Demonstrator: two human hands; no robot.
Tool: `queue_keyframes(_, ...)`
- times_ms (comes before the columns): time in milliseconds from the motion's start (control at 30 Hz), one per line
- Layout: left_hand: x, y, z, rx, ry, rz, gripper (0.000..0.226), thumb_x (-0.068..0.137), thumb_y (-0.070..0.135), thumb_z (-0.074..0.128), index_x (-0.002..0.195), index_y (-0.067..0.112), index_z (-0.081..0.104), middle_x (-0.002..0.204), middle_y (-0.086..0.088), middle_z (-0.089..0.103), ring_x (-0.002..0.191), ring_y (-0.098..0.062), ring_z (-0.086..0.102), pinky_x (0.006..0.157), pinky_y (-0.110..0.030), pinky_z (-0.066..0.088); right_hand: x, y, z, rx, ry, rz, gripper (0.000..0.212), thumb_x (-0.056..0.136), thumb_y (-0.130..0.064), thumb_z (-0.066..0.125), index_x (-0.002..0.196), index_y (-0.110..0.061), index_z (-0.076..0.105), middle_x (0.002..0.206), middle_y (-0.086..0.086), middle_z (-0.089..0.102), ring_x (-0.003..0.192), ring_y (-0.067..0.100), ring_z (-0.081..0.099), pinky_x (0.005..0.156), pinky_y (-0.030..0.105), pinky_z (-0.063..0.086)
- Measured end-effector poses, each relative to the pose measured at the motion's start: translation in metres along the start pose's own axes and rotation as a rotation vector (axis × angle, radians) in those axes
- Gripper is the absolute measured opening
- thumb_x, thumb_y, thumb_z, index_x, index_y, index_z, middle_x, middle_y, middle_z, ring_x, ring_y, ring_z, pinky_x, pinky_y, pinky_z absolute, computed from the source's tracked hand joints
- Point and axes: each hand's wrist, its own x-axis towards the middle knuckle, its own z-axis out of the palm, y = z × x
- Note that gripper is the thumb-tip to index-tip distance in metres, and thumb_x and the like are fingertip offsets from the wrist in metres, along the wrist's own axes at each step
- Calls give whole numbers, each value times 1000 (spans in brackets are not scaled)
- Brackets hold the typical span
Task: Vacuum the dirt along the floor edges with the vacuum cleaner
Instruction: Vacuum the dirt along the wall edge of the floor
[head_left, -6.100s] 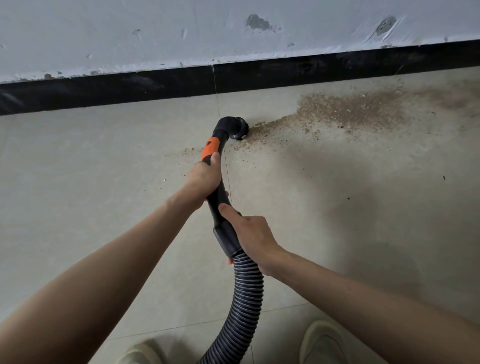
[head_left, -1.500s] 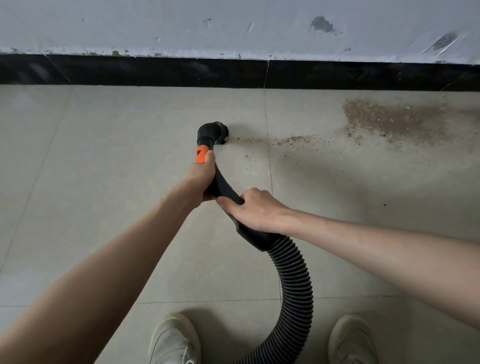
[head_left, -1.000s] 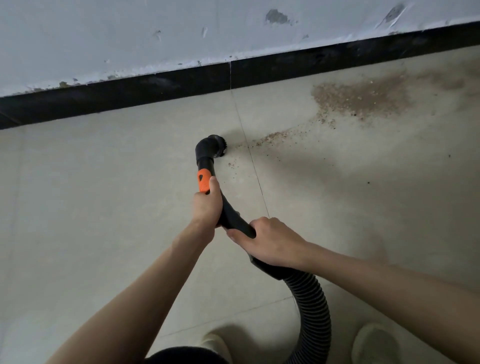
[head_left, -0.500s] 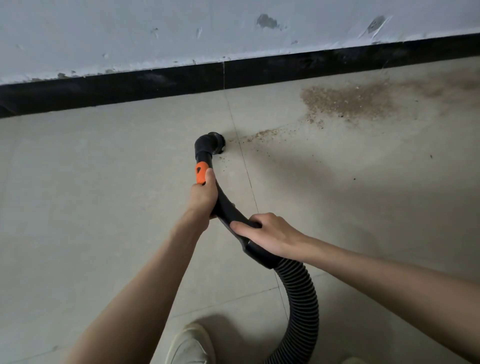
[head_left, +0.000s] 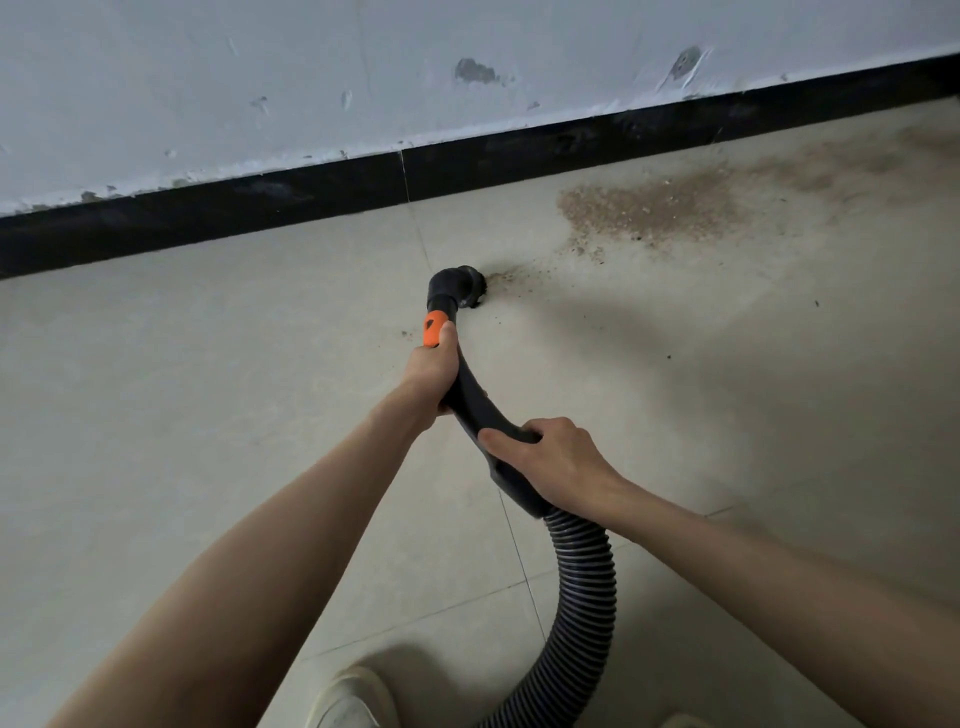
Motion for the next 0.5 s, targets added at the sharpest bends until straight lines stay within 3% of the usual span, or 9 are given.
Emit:
queue_keyframes(367, 11, 17, 45, 41, -8, 22, 36, 95, 46, 38, 79, 14, 39, 117, -22, 59, 104, -37, 62, 89, -51, 53, 21, 24, -34, 108, 21, 40, 48, 75, -60, 64, 64, -14, 57, 60, -3, 59, 51, 9, 54, 52, 22, 41)
queue_keyframes(500, 17, 23, 65, 64, -31, 22, 36, 95, 47, 38, 80, 14, 39, 108, -18, 58, 105, -37, 62, 90, -51, 52, 29, 36, -44, 141, 37, 83, 53, 74, -61, 64, 70, -8, 62, 63, 1, 61, 53, 13, 55, 53, 24, 43)
